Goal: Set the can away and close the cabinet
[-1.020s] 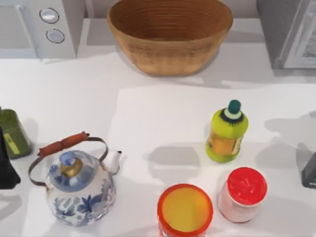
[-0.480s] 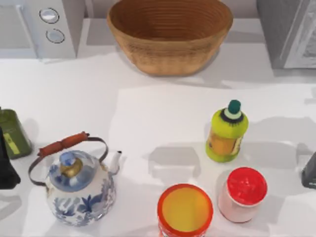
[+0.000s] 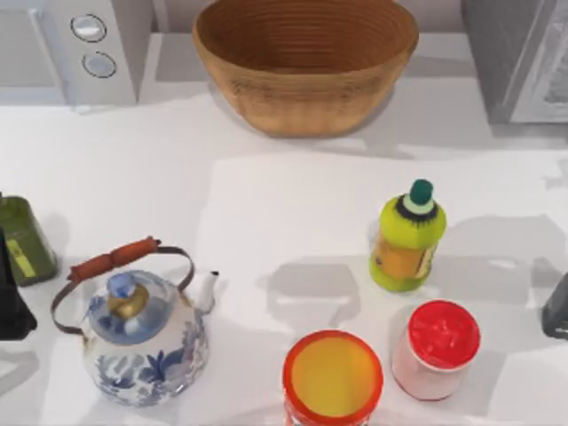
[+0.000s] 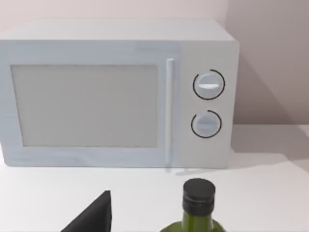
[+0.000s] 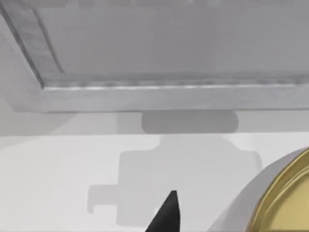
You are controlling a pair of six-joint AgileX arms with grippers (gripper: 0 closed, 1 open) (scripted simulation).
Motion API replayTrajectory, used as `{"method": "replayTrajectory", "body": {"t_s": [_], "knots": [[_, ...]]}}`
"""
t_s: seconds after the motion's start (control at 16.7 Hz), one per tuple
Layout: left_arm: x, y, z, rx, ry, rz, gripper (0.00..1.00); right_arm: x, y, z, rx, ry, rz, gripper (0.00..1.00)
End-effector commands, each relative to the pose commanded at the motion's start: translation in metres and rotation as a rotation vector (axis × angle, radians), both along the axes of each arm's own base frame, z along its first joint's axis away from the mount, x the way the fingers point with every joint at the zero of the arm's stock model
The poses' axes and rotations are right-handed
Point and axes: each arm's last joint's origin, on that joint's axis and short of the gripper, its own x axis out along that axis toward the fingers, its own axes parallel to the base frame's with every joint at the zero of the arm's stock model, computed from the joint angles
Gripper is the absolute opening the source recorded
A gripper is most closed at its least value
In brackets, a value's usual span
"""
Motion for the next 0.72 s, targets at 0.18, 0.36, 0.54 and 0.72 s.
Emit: {"method": "replayTrajectory", "body": {"t_s": [0.18, 0.36, 0.54, 0.72], "knots": [[0.000, 0.000, 0.000, 0.000, 0.000, 0.000, 1.00, -0.026, 0.012, 0.006, -0.001, -0.048, -0.009, 0.00], [0.000, 0.000, 0.000, 0.000, 0.000, 0.000, 1.00, -0.066, 0.029, 0.018, -0.014, -0.170, -0.015, 0.00], [0.000, 0.000, 0.000, 0.000, 0.000, 0.000, 1.00, -0.119, 0.047, 0.022, -0.030, -0.353, -0.017, 0.00], [0.000, 0.000, 0.000, 0.000, 0.000, 0.000, 1.00, -0.166, 0.060, 0.003, -0.034, -0.531, -0.013, 0.00]]}}
